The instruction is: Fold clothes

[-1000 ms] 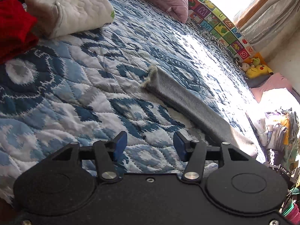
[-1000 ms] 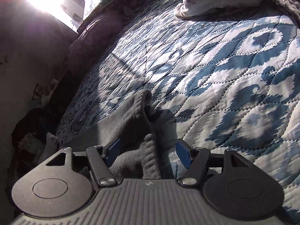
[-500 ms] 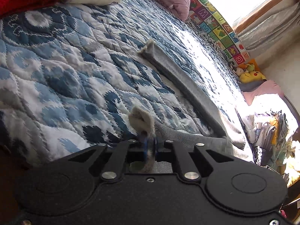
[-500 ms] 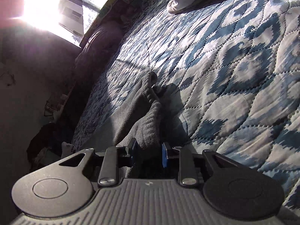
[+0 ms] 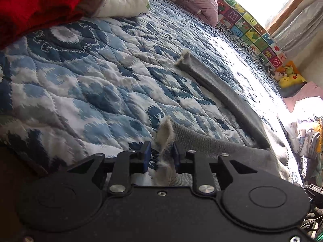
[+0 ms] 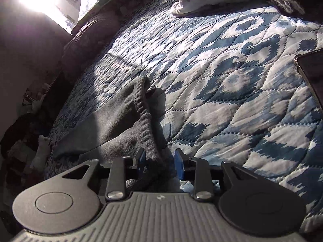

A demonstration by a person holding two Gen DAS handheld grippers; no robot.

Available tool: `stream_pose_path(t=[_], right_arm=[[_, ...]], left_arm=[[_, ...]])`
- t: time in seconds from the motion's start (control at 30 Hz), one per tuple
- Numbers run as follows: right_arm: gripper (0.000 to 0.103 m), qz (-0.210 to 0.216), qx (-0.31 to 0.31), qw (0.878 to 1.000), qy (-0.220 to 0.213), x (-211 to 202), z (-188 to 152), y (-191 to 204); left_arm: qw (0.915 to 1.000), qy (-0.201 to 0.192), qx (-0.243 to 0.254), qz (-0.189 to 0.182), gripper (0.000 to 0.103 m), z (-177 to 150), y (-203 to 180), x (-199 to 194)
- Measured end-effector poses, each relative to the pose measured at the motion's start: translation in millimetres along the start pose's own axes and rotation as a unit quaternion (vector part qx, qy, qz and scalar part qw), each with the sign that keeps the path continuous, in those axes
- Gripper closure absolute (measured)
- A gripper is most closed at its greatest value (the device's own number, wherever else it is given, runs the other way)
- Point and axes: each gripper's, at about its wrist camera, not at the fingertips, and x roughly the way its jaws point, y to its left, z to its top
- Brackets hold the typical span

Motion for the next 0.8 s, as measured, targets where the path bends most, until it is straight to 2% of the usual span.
stream_pose_path(t=[0.07,0.13,0.33,0.37,0.4,0.43,0.47,0.5,0.6,0.8], right_arm=[[0.069,-0.008,-0.054,0.998,-0.028,-10.2,1.8,12.9],[0.069,0.003,-0.096,0.994,-0.042,-11.4,6.4,26.9],[0.069,0.028,-0.192,0.98,-0.037,12.2,8.9,67.2],[0.07,0.02,-0.197,0.98,-0.024,22.2,6.5,68.1],[0.067,0.012,-0.203,0.979,-0.012,32.3,4.1,69.0],[0.067,0.004,-0.207,0.978,0.0,41.9,0.9,67.7],[0.073,-0.002,-0.208,0.978,0.01,50.6,-4.7,60.0],[0.076,-0.006,-0.21,0.978,0.017,56.1,-9.4,54.0],[0.077,-0.001,-0.222,0.975,0.018,45.6,-13.3,51.9],[0.077,-0.003,-0.231,0.973,0.023,20.3,-15.9,46.0]], left_arm=[[0.9995,-0.006,0.031,0.002,0.08,-0.2,-10.7,-0.5],[0.9982,-0.003,0.06,-0.004,0.08,-3.0,-22.8,4.7],[0.9888,0.005,0.148,-0.021,0.077,-11.3,-58.9,20.2],[0.9864,0.006,0.162,-0.024,0.077,-12.7,-64.9,22.8],[0.9839,0.007,0.177,-0.027,0.073,-14.1,-70.9,25.4],[0.9822,0.01,0.185,-0.028,0.063,-15.4,-73.7,28.1],[0.9834,0.015,0.179,-0.025,0.059,-16.5,-68.1,31.0],[0.9844,0.02,0.173,-0.022,0.061,-17.6,-62.5,34.0],[0.9869,0.035,0.157,-0.013,0.061,-20.3,-46.5,40.9],[0.9854,0.038,0.166,-0.004,0.061,-18.2,-34.6,20.1]])
